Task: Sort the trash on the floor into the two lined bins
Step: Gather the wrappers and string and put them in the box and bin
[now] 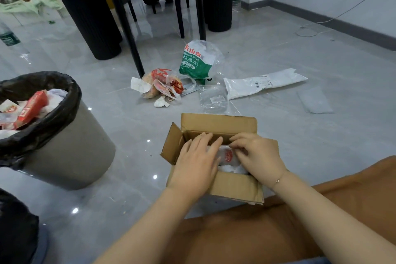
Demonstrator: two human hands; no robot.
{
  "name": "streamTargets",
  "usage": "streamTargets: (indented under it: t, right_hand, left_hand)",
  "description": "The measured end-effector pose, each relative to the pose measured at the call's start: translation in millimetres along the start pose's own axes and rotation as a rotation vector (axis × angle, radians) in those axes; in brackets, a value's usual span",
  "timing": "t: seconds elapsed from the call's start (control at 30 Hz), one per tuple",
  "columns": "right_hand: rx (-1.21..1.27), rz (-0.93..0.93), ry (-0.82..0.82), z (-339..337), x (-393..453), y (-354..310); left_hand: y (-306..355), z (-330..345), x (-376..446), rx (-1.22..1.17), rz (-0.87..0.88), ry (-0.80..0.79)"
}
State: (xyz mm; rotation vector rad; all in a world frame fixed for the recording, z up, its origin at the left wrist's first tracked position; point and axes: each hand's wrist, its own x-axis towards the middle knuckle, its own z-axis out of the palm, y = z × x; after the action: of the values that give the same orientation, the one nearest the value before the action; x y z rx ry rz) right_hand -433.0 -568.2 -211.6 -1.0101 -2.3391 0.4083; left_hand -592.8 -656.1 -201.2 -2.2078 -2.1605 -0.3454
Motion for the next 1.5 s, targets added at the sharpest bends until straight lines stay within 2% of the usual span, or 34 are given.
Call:
streamTargets:
  t: [0.17,0.23,0.4,0.53,0.63,0.73,0.87,1.07,1.2,1.43,1.5]
  right_hand:
    - [0.268,0.244,0.278,-35,4,11]
    - [0.312,0.34,0.284,-40,6,21]
    - [0.415,0.617,0.354,-46,20,60]
    - [0.401,0.763,0.243,-35,35,100]
    - [0.319,0.78,0.103,-24,43,134]
    - [0.075,0.765,-0.037,-27,53,181]
    - [-0.187,0.849,-0.144,-40,69,248]
    - [-0.291,0.889,-0.322,-24,75,298]
    - [-0.314,0.714,-0.296,-13,57,274]
    - [-0.248,0.515,-0.385,-13,-1,167]
    - [-0.205,0.491,-0.458,-17,-5,145]
  left_hand:
    - [4,7,22,-0.045,0.021,-0.216]
    - [5,9,32,-0.066,0.014,-0.256]
    - [3,10,45,-0.068,0.016,-0.181]
    - [3,18,63,-0.046,0.043,-0.168]
    - [4,25,80,-0.085,0.065,-0.132]
    - [8,29,93,-0.123,0.085,-0.096]
    - [6,36,107,-0.164,0.108,-0.101]
    - [4,41,113,-0.174,0.136,-0.091]
    - [5,39,112,-0.178,0.119,-0.085]
    - [9,34,102,-0.175,0.071,-0.077]
    - [10,30,95,-0.174,0.031,-0.095]
